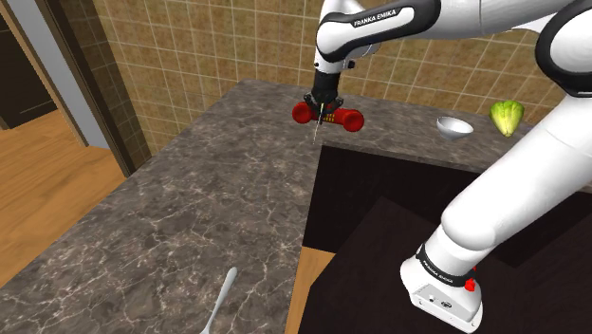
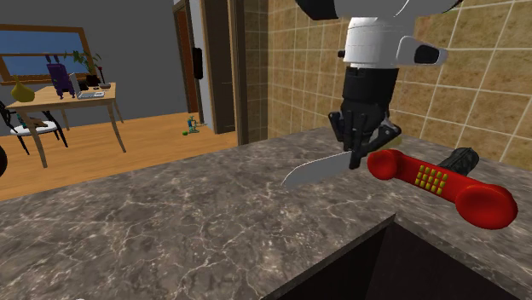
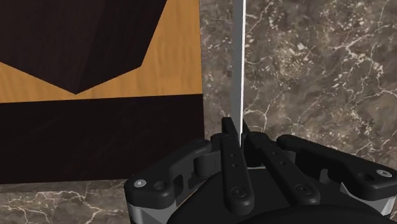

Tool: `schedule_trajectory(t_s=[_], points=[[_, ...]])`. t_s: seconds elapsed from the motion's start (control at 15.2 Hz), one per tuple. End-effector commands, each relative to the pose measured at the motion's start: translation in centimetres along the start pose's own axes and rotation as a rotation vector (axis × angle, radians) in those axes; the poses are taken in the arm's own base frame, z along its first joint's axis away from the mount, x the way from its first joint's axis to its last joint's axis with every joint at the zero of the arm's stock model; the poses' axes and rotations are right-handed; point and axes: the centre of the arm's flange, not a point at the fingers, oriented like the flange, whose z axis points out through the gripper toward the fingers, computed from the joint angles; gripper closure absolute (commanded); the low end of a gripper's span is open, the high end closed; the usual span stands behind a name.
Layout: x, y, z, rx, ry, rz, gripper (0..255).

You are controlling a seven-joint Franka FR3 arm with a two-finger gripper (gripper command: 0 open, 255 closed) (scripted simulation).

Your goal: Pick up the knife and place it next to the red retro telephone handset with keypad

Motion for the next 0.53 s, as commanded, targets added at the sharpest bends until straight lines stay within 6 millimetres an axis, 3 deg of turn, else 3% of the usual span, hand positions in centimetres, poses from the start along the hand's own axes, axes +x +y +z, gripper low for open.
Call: schedule_trajectory(t_s=[0.0, 0.46], points=[[2.0, 1.7, -0.1, 0.000, 0.000, -0.001, 255], [9.0, 7.7, -0.3, 0.000, 0.000, -0.001, 255]])
